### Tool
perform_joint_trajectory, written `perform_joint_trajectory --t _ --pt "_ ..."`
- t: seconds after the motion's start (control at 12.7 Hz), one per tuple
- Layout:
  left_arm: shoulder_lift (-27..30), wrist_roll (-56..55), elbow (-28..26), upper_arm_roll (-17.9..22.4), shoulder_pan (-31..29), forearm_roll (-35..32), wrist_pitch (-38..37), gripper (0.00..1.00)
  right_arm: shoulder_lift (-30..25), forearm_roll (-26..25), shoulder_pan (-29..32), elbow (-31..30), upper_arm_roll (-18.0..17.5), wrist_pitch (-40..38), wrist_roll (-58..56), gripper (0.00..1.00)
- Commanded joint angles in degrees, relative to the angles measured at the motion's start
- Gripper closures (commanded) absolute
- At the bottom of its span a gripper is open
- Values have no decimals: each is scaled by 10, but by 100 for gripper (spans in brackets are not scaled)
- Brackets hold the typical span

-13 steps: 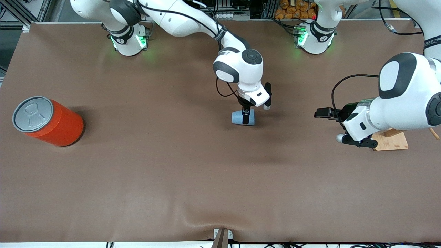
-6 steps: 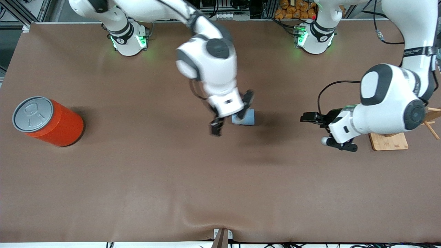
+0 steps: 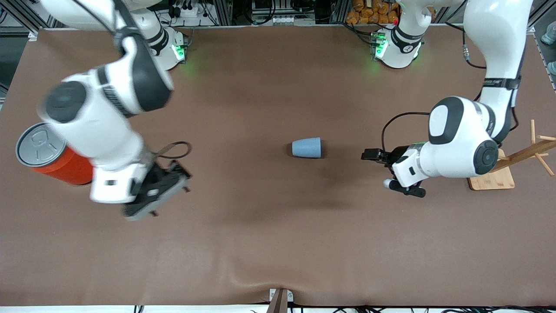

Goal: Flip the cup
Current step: 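Withdraw the right gripper while the left gripper approaches the cup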

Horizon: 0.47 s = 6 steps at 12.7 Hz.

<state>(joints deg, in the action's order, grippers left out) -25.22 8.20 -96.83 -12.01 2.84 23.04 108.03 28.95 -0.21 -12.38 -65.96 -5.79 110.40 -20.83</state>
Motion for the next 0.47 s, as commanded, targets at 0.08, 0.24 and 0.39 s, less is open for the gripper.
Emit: perform_joint_trajectory --t 0.08,0.24,0.39 --pt "-16 44 -27 -8 -6 50 22 0 -49 63 144 -21 -69 -54 9 0" --pt "-17 48 -49 -8 -10 87 22 0 -71 62 147 -22 -39 -96 100 0" --pt "-17 56 -66 -8 -11 141 22 0 -109 51 133 -29 0 -166 267 0"
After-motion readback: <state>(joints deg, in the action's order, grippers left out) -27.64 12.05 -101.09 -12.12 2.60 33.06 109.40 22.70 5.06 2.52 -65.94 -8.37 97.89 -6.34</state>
